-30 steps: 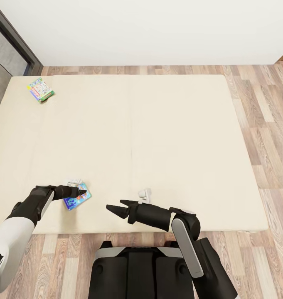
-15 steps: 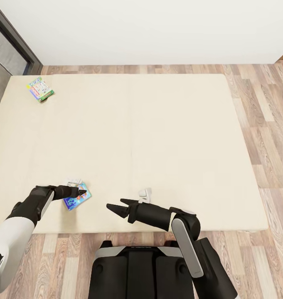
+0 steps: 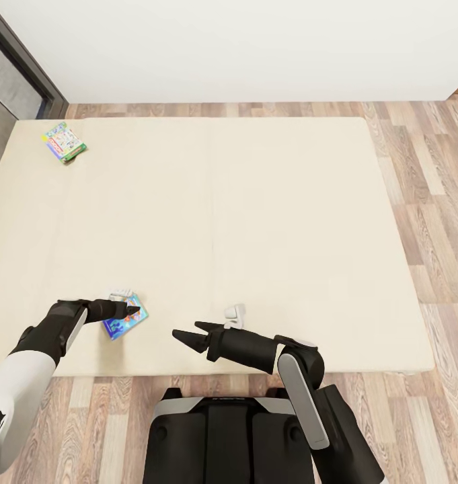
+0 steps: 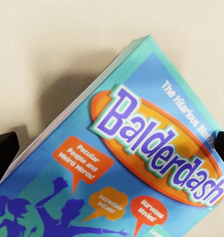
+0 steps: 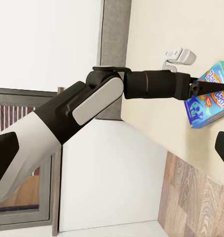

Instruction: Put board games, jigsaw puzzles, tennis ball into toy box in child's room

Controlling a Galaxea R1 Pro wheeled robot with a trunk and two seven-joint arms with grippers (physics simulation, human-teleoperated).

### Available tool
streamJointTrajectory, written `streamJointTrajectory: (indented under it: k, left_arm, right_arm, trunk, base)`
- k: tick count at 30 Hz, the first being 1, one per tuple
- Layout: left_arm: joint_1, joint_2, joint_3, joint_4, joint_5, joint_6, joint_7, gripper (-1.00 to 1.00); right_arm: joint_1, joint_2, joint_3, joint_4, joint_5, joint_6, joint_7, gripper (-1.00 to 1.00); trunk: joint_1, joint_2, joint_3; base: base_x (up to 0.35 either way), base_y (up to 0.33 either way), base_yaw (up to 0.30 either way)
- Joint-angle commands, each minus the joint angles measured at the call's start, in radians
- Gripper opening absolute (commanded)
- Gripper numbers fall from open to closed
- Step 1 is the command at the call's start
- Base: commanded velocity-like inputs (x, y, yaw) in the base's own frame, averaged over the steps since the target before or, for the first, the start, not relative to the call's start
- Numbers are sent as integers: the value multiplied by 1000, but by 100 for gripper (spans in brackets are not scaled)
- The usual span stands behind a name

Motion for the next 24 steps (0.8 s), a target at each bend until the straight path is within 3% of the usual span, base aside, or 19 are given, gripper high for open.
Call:
streamJointTrajectory:
  k: [1,24]
  left_arm:
    - [1,-2,8,6,-21,-1,-10,100]
    - [1,-1,8,6,-22,-1,-3,100]
  right_arm:
    - [0,0,-1,0,-3,6,1,100]
    - [0,0,-1,0,-3,6,1,100]
  trunk:
    - [1,-1,-1]
    - [1,-1,-1]
  base:
    - [0,0,0]
    - [0,0,0]
